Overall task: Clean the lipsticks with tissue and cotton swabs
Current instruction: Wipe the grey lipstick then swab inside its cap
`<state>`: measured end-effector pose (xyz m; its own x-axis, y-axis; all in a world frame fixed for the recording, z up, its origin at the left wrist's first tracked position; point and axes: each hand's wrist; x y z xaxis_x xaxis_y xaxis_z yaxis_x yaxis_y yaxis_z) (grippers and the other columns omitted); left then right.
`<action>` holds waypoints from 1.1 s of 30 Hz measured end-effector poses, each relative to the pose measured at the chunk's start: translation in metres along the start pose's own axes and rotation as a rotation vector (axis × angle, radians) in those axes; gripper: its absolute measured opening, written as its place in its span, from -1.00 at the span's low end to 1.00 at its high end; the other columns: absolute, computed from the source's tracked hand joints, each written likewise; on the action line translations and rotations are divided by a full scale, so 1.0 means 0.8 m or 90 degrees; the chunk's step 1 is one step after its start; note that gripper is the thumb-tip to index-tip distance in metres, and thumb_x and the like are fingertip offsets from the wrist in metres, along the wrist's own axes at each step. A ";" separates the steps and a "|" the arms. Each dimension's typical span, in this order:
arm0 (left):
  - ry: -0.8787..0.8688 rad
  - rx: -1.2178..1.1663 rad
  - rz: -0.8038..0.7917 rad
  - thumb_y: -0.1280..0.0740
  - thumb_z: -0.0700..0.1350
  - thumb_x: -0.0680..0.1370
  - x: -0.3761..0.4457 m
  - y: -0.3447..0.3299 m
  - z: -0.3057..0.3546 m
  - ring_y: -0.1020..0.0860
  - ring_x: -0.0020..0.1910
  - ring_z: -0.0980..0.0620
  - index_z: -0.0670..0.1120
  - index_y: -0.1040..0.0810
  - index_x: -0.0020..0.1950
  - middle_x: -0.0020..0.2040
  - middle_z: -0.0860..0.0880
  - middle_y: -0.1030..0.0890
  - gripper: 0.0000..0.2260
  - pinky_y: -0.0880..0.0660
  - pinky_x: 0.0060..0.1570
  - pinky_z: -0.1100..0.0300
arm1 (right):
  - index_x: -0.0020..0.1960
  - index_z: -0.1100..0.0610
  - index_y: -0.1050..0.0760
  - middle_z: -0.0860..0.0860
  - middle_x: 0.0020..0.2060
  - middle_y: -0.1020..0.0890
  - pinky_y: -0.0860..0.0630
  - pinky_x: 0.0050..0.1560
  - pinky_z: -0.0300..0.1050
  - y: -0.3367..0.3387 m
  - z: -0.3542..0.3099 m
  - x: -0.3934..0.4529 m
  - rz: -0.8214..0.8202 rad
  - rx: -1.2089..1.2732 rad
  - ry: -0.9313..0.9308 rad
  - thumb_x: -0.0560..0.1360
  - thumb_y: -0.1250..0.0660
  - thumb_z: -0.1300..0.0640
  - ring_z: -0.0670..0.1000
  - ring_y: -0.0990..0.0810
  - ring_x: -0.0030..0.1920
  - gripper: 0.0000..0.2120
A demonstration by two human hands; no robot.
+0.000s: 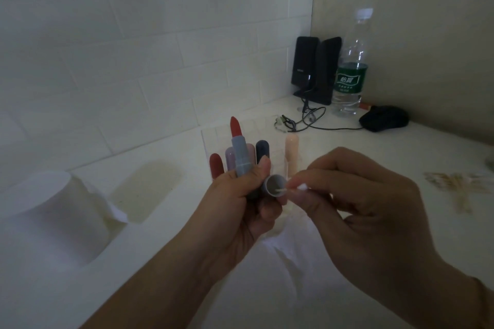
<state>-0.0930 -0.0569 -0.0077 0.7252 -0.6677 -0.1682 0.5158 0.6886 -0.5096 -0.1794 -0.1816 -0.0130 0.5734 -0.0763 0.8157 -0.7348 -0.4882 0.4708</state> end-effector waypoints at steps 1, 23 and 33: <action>0.005 0.003 0.003 -0.27 -0.10 0.53 0.000 0.001 -0.001 -0.35 -0.59 0.10 -0.21 -0.38 -0.07 -0.39 -0.13 -0.46 -0.82 -0.34 -0.67 0.34 | -0.21 0.17 -0.65 -0.05 -0.30 -0.58 -0.33 -0.28 -0.55 0.001 0.001 0.000 0.002 0.007 -0.005 0.40 -0.42 0.17 -0.17 -0.46 -0.33 -0.93; -0.044 0.025 -0.016 -0.28 -0.07 0.54 0.006 0.007 -0.003 -0.35 -0.55 0.09 -0.17 -0.39 -0.13 -0.38 -0.12 -0.44 -0.81 -0.35 -0.62 0.32 | -0.17 0.19 -0.64 -0.03 -0.28 -0.54 -0.33 -0.22 -0.55 -0.002 0.004 -0.003 0.012 -0.026 0.026 0.46 -0.39 0.18 -0.16 -0.44 -0.34 -0.90; -0.049 0.067 0.004 -0.32 0.00 0.46 0.005 0.005 -0.006 -0.43 -0.53 0.09 -0.19 -0.44 -0.13 -0.33 -0.13 -0.46 -0.76 -0.40 -0.59 0.33 | -0.23 0.19 -0.59 0.01 -0.31 -0.49 -0.29 -0.37 -0.37 0.005 0.003 0.000 -0.024 -0.198 0.099 0.48 -0.32 0.22 -0.05 -0.37 -0.44 -0.87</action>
<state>-0.0903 -0.0584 -0.0142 0.7595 -0.6422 -0.1039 0.5533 0.7217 -0.4161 -0.1814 -0.1860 -0.0118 0.5578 0.0814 0.8260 -0.8032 -0.1977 0.5619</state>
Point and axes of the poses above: each hand's wrist, its own x-axis towards the middle knuckle, its own y-axis out of the back of the hand, z = x × y
